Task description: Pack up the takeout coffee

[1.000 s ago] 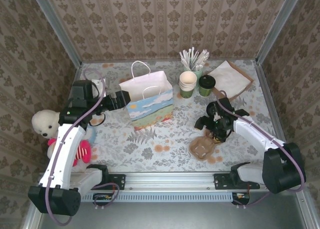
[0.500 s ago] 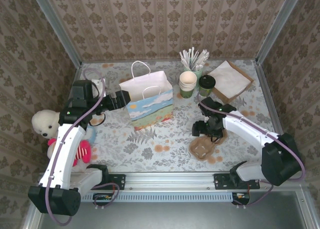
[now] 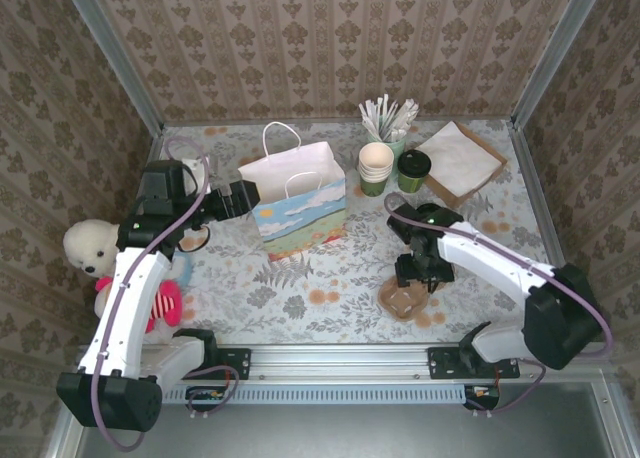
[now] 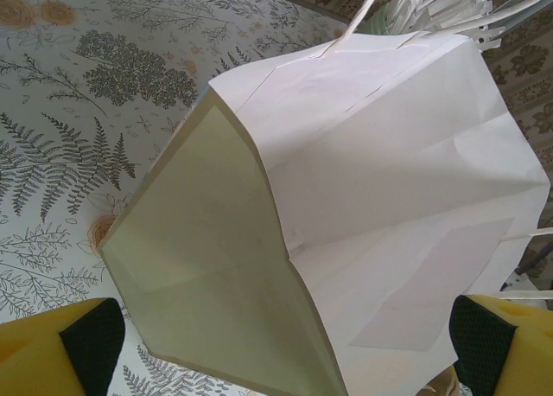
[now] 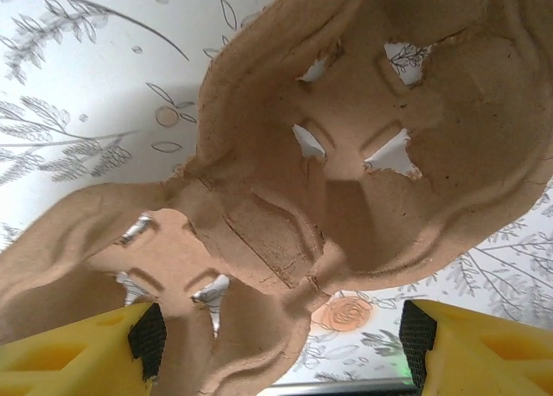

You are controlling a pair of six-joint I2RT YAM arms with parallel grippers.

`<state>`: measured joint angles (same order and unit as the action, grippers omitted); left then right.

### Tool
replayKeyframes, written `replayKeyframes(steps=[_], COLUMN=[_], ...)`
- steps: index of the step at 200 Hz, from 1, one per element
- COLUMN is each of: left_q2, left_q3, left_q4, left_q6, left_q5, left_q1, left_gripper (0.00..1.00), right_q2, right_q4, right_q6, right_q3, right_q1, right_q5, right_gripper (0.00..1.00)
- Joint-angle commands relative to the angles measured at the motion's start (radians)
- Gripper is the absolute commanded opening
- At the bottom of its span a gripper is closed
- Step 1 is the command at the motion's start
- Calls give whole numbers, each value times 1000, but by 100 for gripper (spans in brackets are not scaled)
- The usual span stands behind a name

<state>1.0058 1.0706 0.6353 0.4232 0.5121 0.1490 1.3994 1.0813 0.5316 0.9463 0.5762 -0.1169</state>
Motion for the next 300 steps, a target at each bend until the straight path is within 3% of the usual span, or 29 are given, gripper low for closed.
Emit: replayKeyframes(steps=[1, 49, 97, 148, 174, 262, 300], left_q2=[-13, -14, -6, -4, -6, -36, -42], left_q3=[-13, -18, -18, 9, 13, -12, -10], left_q4=[-2, 7, 7, 21, 22, -12, -11], left_q6=[3, -14, -22, -38, -38, 5, 12], left_q5=[-4, -22, -20, -8, -4, -3, -8], left_q1=[-5, -6, -9, -20, -24, -26, -26], left_gripper=[100, 100, 100, 100, 100, 100, 100], right_q2=[96, 214, 283, 189, 179, 31, 6], right_q4=[54, -7, -42, -220, -214, -266, -313], right_q6=[-35, -30, 57, -132, -165, -171, -136], right_q3=[60, 115, 137, 21, -11, -121, -156], right_q1=[46, 80, 28, -4, -10, 2, 42], right_q5=[-64, -95, -75, 160, 161, 217, 168], right_gripper=[75, 76, 83, 74, 73, 82, 83])
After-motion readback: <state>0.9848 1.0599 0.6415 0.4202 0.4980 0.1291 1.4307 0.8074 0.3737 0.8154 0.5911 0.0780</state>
